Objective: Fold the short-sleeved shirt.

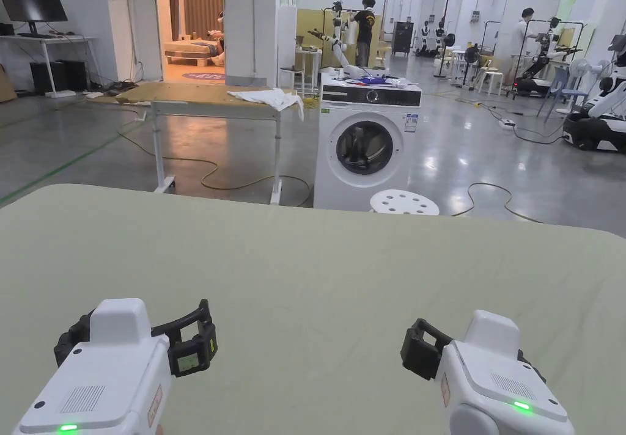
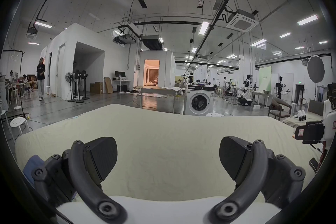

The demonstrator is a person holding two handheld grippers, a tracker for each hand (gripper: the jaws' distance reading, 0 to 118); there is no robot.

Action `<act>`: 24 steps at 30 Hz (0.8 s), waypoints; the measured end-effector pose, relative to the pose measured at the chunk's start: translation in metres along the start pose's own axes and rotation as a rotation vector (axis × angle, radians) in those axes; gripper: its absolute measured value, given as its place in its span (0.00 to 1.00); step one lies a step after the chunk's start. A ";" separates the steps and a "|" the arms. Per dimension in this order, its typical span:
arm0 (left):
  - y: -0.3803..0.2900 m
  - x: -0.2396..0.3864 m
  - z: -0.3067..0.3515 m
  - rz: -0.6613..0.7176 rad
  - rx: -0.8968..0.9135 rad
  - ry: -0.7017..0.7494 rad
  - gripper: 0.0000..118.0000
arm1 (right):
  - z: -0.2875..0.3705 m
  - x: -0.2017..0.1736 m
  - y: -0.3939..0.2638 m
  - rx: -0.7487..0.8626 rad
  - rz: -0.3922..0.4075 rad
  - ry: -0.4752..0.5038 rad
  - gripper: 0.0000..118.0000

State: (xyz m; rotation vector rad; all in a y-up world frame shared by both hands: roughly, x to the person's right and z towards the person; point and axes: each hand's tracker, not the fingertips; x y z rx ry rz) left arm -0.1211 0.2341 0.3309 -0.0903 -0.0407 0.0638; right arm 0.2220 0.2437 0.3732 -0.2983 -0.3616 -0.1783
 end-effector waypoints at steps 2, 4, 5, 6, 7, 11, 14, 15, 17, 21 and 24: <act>0.000 0.000 0.000 -0.001 0.002 0.020 0.96 | 0.000 0.000 0.000 0.000 -0.001 0.003 0.86; 0.001 0.000 0.001 0.002 0.009 0.037 0.96 | -0.002 0.000 0.001 -0.005 0.004 0.007 0.87; 0.002 0.000 0.001 0.003 0.008 0.041 0.96 | -0.002 -0.001 0.001 -0.010 0.009 0.007 0.87; 0.002 0.000 0.001 0.004 0.006 0.043 0.96 | -0.002 -0.002 0.001 -0.015 0.017 0.003 0.87; 0.003 -0.001 0.001 0.004 0.003 0.044 0.96 | -0.003 -0.002 0.001 -0.020 0.019 -0.001 0.87; 0.002 -0.001 0.000 -0.015 0.002 0.060 0.96 | -0.003 -0.001 0.000 -0.038 0.003 0.004 0.87; 0.001 -0.001 0.002 -0.027 -0.003 0.061 0.96 | -0.004 -0.001 0.000 -0.039 0.013 0.001 0.87; 0.000 -0.001 0.002 -0.029 -0.003 0.059 0.96 | -0.004 -0.002 0.000 -0.037 0.022 -0.001 0.87; -0.001 -0.002 0.002 -0.034 -0.008 0.051 0.96 | -0.004 -0.003 0.000 -0.034 0.037 -0.005 0.87; -0.002 -0.003 0.004 -0.042 -0.016 0.034 0.96 | -0.004 -0.003 0.001 -0.035 0.036 -0.002 0.87; -0.002 -0.003 0.005 -0.052 -0.012 0.038 0.96 | -0.003 -0.004 0.002 -0.031 0.043 -0.002 0.87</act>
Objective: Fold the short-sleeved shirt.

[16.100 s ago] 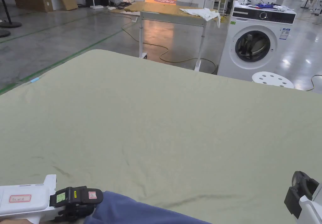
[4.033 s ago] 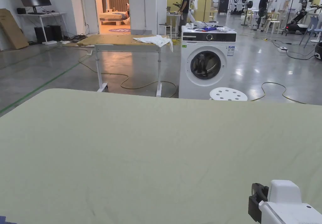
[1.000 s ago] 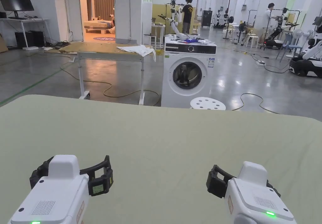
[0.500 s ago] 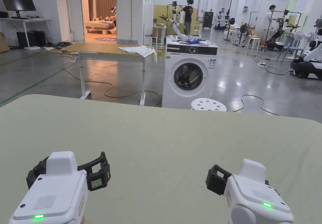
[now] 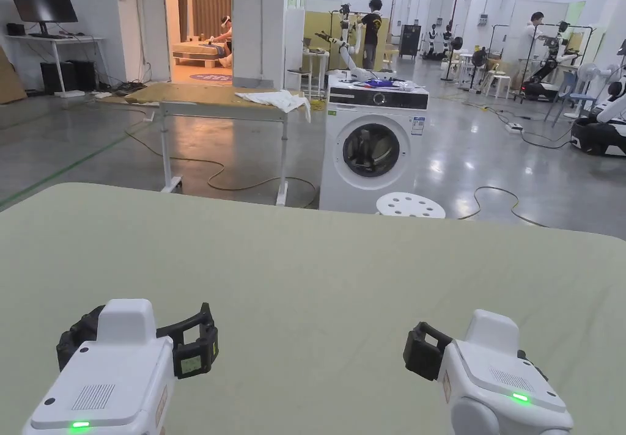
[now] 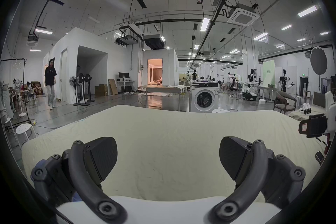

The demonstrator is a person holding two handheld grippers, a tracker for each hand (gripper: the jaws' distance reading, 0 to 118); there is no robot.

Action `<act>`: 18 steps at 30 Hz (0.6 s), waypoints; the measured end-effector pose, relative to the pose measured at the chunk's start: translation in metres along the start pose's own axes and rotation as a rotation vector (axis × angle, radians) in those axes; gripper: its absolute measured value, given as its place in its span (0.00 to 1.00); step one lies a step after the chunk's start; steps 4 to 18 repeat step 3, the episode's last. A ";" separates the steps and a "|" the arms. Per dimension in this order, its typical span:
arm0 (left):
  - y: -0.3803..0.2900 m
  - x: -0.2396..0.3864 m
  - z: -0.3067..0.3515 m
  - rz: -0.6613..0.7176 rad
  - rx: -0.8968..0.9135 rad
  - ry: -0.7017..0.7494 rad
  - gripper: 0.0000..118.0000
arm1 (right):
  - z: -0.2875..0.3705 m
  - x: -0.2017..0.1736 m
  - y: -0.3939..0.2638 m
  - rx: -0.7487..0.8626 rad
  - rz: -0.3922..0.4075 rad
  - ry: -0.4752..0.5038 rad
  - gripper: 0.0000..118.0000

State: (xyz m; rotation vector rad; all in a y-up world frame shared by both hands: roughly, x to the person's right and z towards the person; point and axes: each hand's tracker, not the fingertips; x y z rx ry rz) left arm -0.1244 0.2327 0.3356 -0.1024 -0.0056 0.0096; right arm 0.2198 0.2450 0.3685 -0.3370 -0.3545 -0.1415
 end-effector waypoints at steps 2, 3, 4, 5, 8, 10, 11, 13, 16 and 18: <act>0.000 0.000 0.000 -0.009 0.001 0.000 0.96 | 0.000 0.000 0.000 0.007 -0.001 -0.003 0.87; 0.000 0.000 0.000 -0.013 0.003 -0.002 0.96 | -0.001 0.001 0.000 0.007 -0.005 -0.002 0.87; 0.000 0.000 0.000 -0.013 0.003 -0.002 0.96 | -0.001 0.001 0.000 0.007 -0.005 -0.002 0.87; 0.000 0.000 0.000 -0.013 0.003 -0.002 0.96 | -0.001 0.001 0.000 0.007 -0.005 -0.002 0.87; 0.000 0.000 0.000 -0.013 0.003 -0.002 0.96 | -0.001 0.001 0.000 0.007 -0.005 -0.002 0.87; 0.000 0.000 0.000 -0.013 0.003 -0.002 0.96 | -0.001 0.001 0.000 0.007 -0.005 -0.002 0.87; 0.000 0.000 0.000 -0.013 0.003 -0.002 0.96 | -0.001 0.001 0.000 0.007 -0.005 -0.002 0.87; 0.000 0.000 0.000 -0.013 0.003 -0.002 0.96 | -0.001 0.001 0.000 0.007 -0.005 -0.002 0.87; 0.000 0.000 0.000 -0.013 0.003 -0.002 0.96 | -0.001 0.001 0.000 0.007 -0.005 -0.002 0.87; 0.000 0.000 0.000 -0.013 0.003 -0.002 0.96 | -0.001 0.001 0.000 0.007 -0.005 -0.002 0.87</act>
